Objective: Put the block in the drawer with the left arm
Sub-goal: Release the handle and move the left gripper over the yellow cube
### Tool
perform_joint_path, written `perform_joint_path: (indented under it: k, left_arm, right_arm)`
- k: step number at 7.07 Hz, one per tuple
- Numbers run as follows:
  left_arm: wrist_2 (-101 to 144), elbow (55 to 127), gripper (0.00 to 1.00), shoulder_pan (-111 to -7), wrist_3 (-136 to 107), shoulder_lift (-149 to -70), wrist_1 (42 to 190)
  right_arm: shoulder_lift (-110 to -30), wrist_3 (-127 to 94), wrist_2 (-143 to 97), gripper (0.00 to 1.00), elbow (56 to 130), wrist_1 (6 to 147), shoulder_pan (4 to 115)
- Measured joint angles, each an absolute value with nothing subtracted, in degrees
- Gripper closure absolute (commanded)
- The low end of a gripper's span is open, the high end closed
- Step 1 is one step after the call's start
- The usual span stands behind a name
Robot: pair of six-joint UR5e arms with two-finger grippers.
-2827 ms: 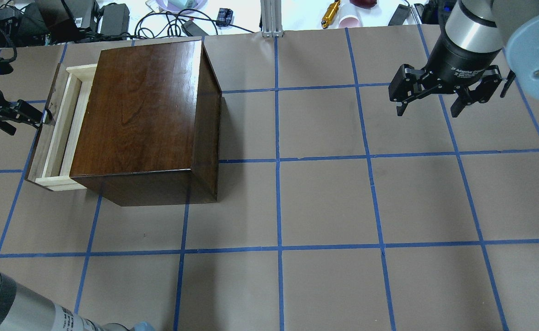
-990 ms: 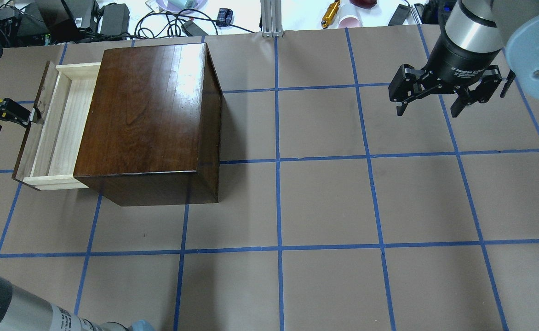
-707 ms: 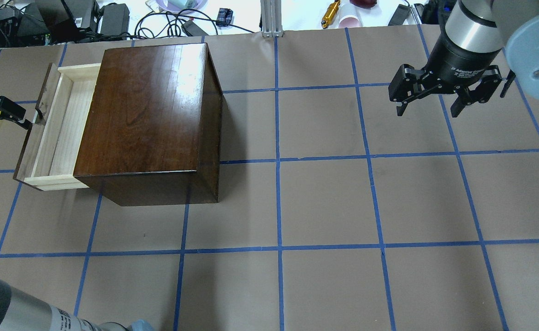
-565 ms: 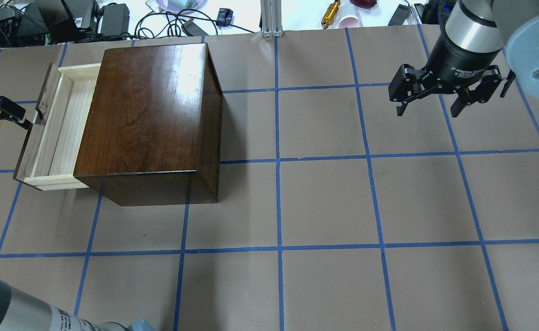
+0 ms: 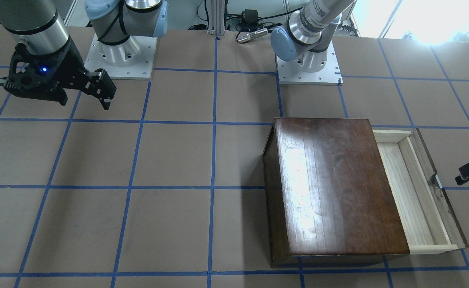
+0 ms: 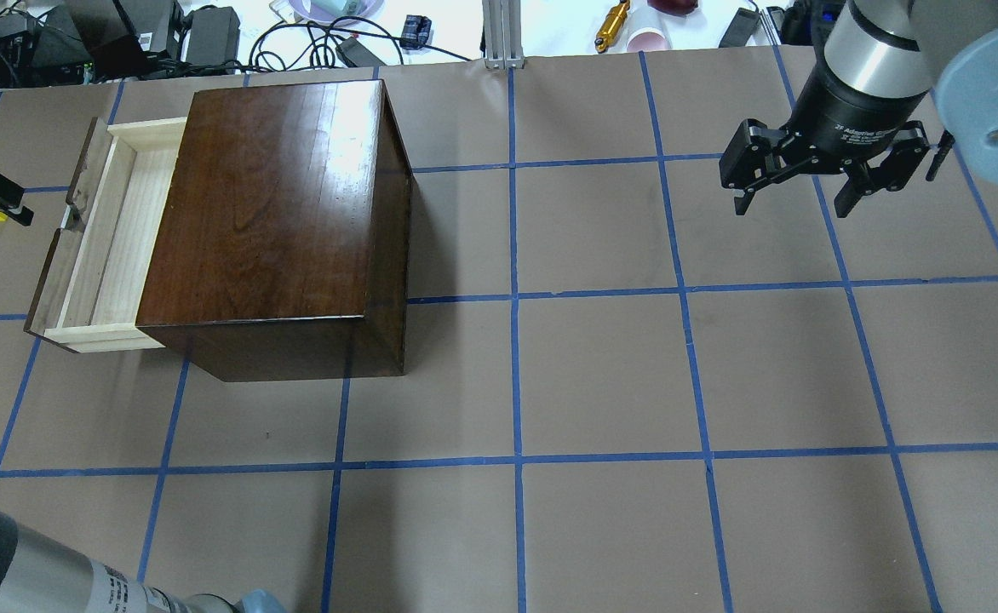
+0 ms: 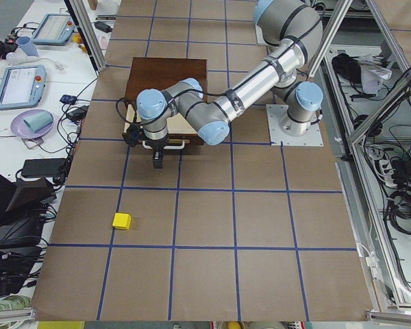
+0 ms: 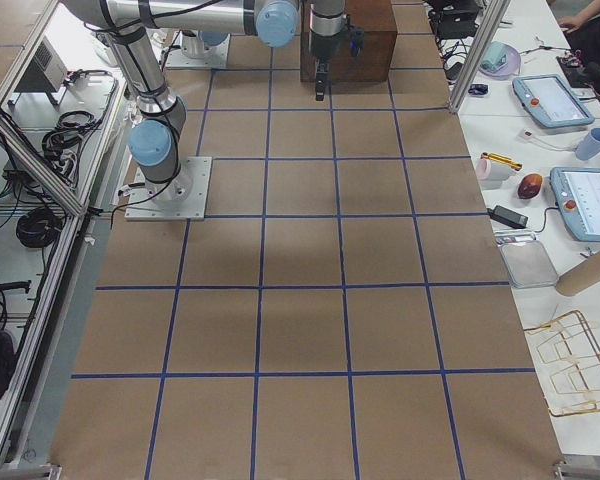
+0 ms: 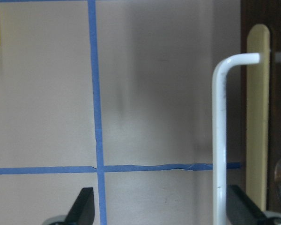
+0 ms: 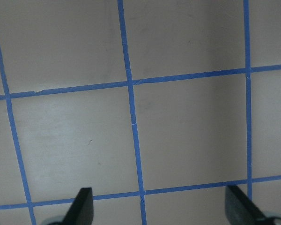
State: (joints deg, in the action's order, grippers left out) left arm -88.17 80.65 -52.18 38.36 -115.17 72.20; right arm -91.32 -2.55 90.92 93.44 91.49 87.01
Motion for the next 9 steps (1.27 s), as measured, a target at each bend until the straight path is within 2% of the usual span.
perform_joint_path:
  k: [9]
  left_arm:
    - [-88.16, 51.41, 0.0, -49.52, 39.14, -137.36, 73.14]
  right_arm:
    - [-91.32, -2.55, 90.9, 0.0, 93.43, 91.49, 87.01]
